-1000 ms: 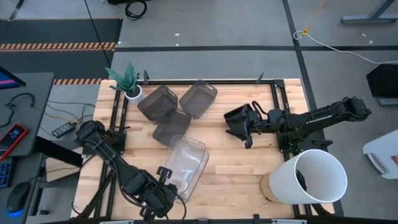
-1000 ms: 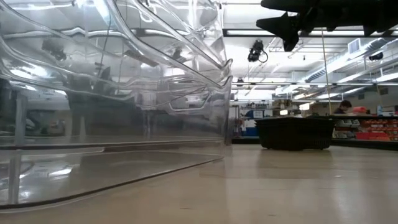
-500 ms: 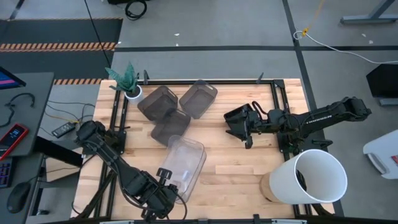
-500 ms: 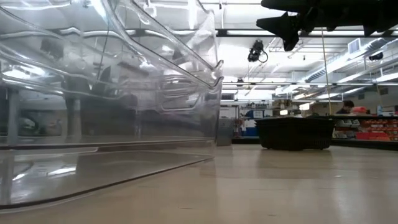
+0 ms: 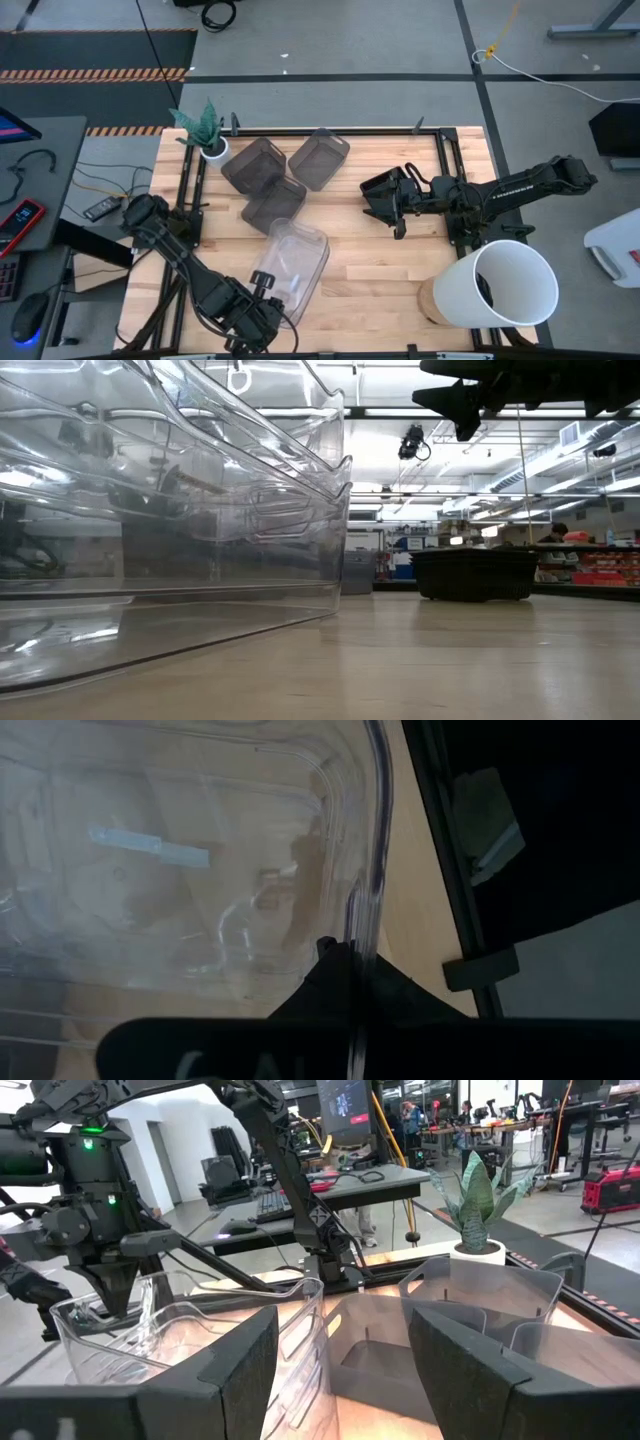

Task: Stack baskets by color
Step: Stack the transparent bin on top of the transparent bins

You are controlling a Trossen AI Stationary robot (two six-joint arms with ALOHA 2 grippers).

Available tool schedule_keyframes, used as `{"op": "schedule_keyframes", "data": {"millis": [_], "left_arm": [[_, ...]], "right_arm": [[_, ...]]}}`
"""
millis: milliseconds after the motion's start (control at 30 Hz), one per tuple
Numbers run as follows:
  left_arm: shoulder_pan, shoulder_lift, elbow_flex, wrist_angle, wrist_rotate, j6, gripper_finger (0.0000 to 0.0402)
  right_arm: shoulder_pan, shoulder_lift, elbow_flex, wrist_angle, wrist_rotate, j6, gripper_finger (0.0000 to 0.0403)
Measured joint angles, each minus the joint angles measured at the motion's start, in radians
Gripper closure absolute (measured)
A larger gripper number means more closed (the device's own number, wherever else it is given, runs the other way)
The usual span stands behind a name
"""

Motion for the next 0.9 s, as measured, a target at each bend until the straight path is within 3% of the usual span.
{"op": "schedule_keyframes", "data": {"millis": [533,633,900], "left_arm": [[-0.003,0.000,0.000,-0.036,0.008,0.016,0.0396],[-0.004,0.000,0.000,-0.009,-0.032,0.033,0.0362],[-0.016,0.000,-0.001,0.028,-0.084,0.046,0.0225]], "right_arm": [[0.000,0.000,0.000,0.000,0.000,-0.004,0.0172],[0.000,0.000,0.000,0.000,0.000,-0.004,0.0172],[0.003,0.000,0.000,0.000,0.000,0.003,0.0172]]}}
